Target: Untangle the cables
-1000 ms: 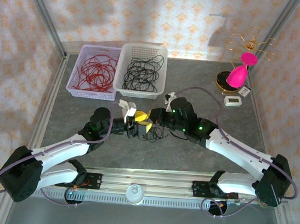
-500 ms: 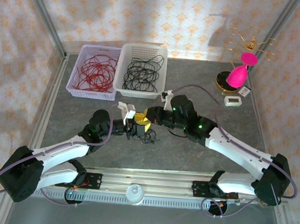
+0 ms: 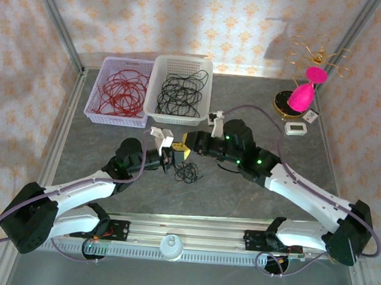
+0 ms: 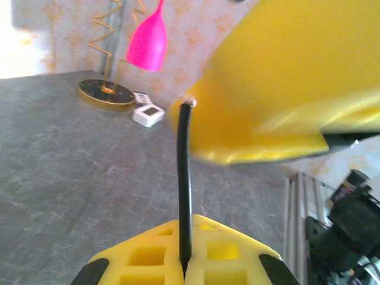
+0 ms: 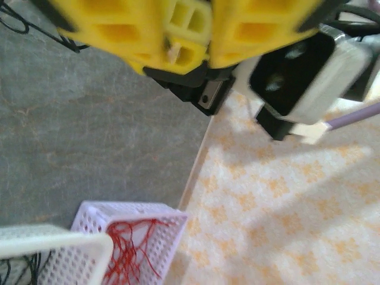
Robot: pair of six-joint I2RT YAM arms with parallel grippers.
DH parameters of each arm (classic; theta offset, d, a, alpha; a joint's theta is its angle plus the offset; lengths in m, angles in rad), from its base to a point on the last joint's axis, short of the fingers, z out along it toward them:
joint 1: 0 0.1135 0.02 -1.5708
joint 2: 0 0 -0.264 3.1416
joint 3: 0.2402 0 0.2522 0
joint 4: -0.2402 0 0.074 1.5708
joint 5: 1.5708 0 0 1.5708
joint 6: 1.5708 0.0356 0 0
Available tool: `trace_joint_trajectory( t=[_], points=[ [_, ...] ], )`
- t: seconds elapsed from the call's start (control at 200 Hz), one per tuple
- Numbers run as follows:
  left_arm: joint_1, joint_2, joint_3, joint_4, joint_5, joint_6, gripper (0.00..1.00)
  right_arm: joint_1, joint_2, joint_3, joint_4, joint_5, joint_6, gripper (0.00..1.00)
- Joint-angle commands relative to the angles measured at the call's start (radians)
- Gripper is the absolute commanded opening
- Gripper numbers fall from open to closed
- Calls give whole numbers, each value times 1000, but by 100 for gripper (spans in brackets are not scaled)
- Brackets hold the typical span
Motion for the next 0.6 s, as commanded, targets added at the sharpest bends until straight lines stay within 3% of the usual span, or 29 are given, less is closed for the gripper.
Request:
trace_joint_trajectory(
  t=[0.0, 0.09, 0.165, 0.215, 0.26, 0.42, 0.596],
  points=[
    [-10, -49, 26, 38, -109, -27, 0, -32, -100, 4, 18, 61, -89, 41],
    [-9, -84, 43, 16, -130, -45, 0, -63, -188, -22, -36, 155, -188, 47],
    [-11, -99, 78, -8, -107, -70, 0, -78, -281, -120, 19, 168, -293, 53],
    [-13, -96, 104, -27, -89, -91, 0, -80, -330, -199, 83, 162, -354, 49],
    [-17, -93, 134, -58, -82, -100, 0, -80, -356, -261, 150, 133, -399, 43],
    [-29, -85, 229, -176, -98, -124, 0, -80, -311, -411, 429, -69, -470, 43],
    [-32, -83, 293, -201, -102, -176, 0, -75, -209, -468, 750, -198, -489, 50]
  ],
)
